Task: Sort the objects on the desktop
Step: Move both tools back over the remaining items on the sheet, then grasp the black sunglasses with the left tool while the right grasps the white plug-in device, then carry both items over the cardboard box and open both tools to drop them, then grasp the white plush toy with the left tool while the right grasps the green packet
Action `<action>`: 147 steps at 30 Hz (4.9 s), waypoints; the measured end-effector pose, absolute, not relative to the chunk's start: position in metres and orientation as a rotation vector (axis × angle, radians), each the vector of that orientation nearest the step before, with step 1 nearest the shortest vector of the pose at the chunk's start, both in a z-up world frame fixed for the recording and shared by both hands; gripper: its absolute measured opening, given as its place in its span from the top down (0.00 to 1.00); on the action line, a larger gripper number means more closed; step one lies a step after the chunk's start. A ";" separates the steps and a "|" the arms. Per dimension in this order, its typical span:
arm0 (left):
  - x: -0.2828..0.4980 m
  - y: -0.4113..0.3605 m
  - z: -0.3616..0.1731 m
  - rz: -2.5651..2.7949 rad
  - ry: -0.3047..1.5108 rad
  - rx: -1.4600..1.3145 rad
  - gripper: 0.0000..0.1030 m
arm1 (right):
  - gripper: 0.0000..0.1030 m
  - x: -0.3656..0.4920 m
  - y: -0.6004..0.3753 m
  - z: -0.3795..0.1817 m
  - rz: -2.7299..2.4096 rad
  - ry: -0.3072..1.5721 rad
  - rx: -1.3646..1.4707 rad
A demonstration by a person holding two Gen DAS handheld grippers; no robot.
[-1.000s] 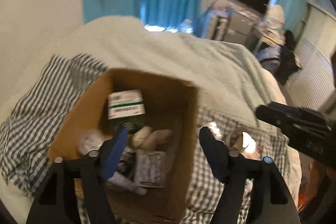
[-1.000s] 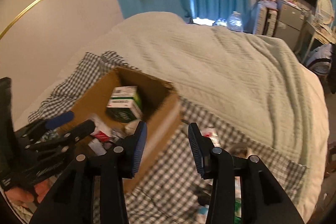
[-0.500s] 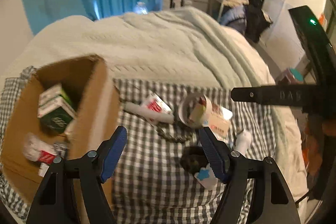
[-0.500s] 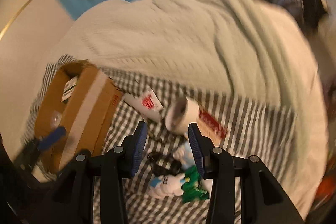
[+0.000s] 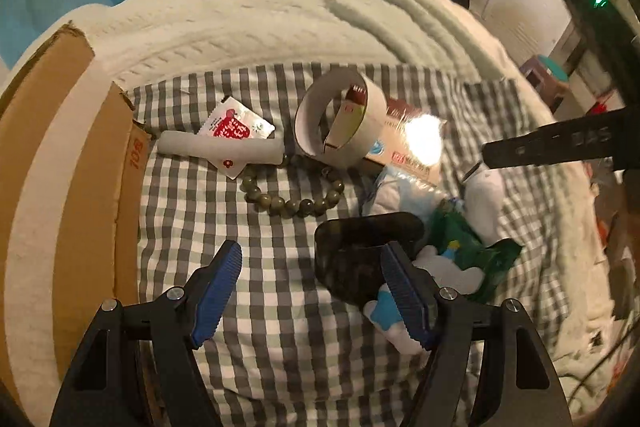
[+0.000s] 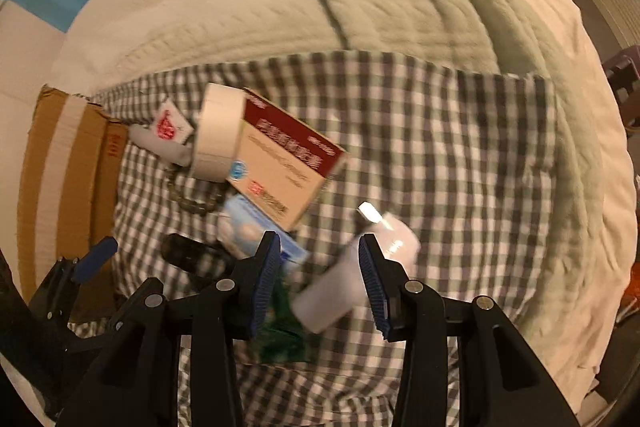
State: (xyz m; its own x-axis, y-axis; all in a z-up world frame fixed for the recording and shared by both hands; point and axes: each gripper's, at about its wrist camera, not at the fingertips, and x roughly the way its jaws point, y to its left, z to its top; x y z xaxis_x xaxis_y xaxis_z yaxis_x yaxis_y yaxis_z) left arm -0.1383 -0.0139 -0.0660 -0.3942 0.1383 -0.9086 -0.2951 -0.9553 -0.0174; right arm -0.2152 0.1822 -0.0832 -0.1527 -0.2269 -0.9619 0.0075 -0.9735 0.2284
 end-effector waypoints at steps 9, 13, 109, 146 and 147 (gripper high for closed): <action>-0.150 -0.004 -0.087 2.314 0.051 -1.636 0.25 | 0.47 -0.208 0.187 -0.091 -2.255 -0.231 1.992; -0.155 0.002 -0.094 2.278 -0.052 -1.661 0.25 | 0.47 -0.207 0.195 -0.111 -2.235 -0.275 2.073; -0.084 -0.089 0.069 2.671 -0.035 -1.422 0.09 | 0.38 -0.181 0.099 0.060 -2.397 0.076 1.616; -0.113 0.002 -0.094 2.102 0.104 -1.586 0.53 | 0.70 -0.173 0.133 -0.134 -1.817 -0.226 2.004; -0.114 0.002 -0.095 2.079 0.082 -1.607 0.53 | 0.73 -0.172 0.131 -0.132 -1.821 -0.199 1.998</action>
